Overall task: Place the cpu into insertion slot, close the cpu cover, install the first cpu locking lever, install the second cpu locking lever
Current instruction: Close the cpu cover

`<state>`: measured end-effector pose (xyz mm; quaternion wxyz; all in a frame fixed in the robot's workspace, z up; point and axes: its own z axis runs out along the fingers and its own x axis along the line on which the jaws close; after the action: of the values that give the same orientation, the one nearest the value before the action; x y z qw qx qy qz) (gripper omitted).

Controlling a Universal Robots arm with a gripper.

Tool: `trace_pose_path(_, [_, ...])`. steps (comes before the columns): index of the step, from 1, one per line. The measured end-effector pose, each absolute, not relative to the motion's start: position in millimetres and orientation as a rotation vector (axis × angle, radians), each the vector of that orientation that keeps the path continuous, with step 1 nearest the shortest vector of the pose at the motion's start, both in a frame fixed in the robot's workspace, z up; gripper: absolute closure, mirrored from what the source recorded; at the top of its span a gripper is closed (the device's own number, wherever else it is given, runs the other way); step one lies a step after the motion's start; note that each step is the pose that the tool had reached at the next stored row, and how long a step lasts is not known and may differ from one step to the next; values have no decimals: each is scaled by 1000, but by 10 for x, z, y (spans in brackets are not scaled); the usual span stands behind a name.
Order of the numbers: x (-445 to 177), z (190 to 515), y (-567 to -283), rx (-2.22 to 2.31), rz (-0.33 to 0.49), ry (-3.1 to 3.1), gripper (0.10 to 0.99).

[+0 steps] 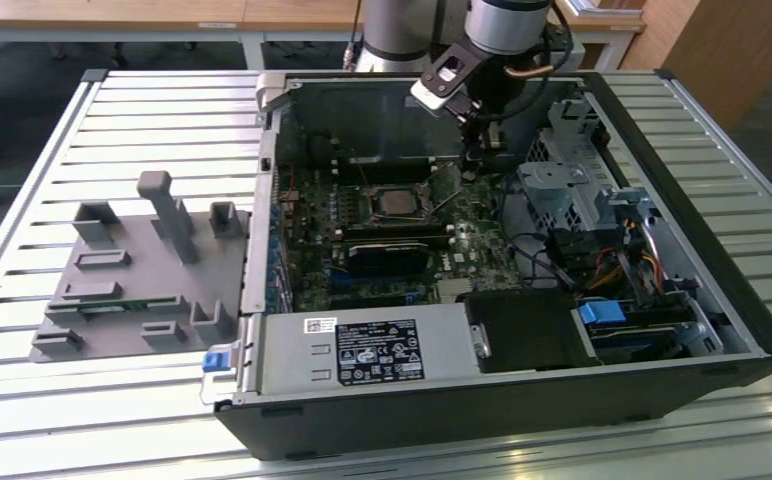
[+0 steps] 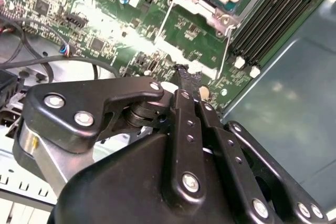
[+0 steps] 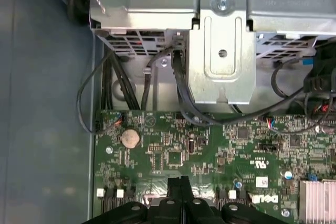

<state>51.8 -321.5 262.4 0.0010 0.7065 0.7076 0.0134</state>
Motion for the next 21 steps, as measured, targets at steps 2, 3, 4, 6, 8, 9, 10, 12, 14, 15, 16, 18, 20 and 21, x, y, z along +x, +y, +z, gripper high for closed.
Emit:
trace_pose_path(2, [552,2619,-3215,2219,40,2222,980])
trace_pose_path(3, [568,2614,-3215,2219,39,2223,980])
trace_pose_path(4, [580,2607,-3214,2220,38,2223,980])
trace_pose_path(6, [596,2587,-3212,2222,35,2225,980])
trace_pose_path(8, [606,2561,-3209,2223,32,2226,980])
trace_pose_path(9, [614,2549,-3208,2224,29,2227,980])
trace_pose_path(10, [623,2537,-3207,2225,27,2228,980])
trace_pose_path(12, [637,2513,-3205,2227,24,2230,980])
trace_pose_path(14, [639,2481,-3203,2228,22,2230,980])
trace_pose_path(15, [639,2463,-3202,2228,22,2230,980])
trace_pose_path(16, [639,2445,-3201,2228,22,2230,980])
trace_pose_path(18, [633,2425,-3200,2228,22,2230,980])
trace_pose_path(20, [587,2420,-3200,2228,22,2230,980])
trace_pose_path(21, [557,2417,-3199,2228,22,2231,980])
